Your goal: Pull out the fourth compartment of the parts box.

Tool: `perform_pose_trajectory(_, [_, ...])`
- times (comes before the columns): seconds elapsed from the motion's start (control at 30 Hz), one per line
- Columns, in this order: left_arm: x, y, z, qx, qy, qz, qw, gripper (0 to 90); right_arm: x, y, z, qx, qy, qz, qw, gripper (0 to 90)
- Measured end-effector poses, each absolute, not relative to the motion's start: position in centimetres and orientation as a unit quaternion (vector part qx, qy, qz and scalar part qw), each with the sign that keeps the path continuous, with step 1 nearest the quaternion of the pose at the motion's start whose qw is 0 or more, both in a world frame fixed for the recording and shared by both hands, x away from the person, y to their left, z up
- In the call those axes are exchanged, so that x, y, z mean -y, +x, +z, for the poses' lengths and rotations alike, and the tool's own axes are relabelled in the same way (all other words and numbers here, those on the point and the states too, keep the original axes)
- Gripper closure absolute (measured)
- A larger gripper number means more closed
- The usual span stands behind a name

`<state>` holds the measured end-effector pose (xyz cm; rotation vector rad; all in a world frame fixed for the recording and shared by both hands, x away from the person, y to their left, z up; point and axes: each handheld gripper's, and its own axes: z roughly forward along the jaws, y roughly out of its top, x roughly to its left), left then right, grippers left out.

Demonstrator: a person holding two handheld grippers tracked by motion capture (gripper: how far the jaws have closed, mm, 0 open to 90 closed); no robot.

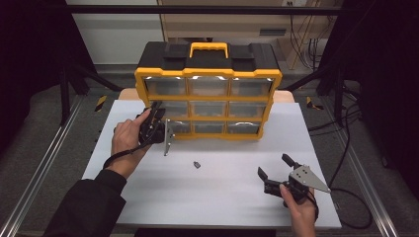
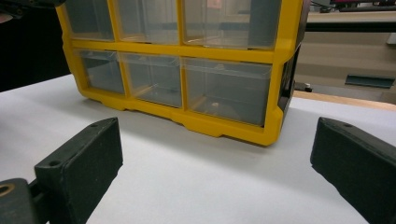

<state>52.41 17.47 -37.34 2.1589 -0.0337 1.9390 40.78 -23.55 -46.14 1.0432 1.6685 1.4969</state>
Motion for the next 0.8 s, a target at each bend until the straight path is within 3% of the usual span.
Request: perform_pose_trajectory(0.8, [-16.96, 53.05, -37.82, 0.009, 0.727, 0.681, 0.089, 75.2, 23.62, 40.87, -46.14, -0.640, 0.397, 0.570, 0.328, 3.3])
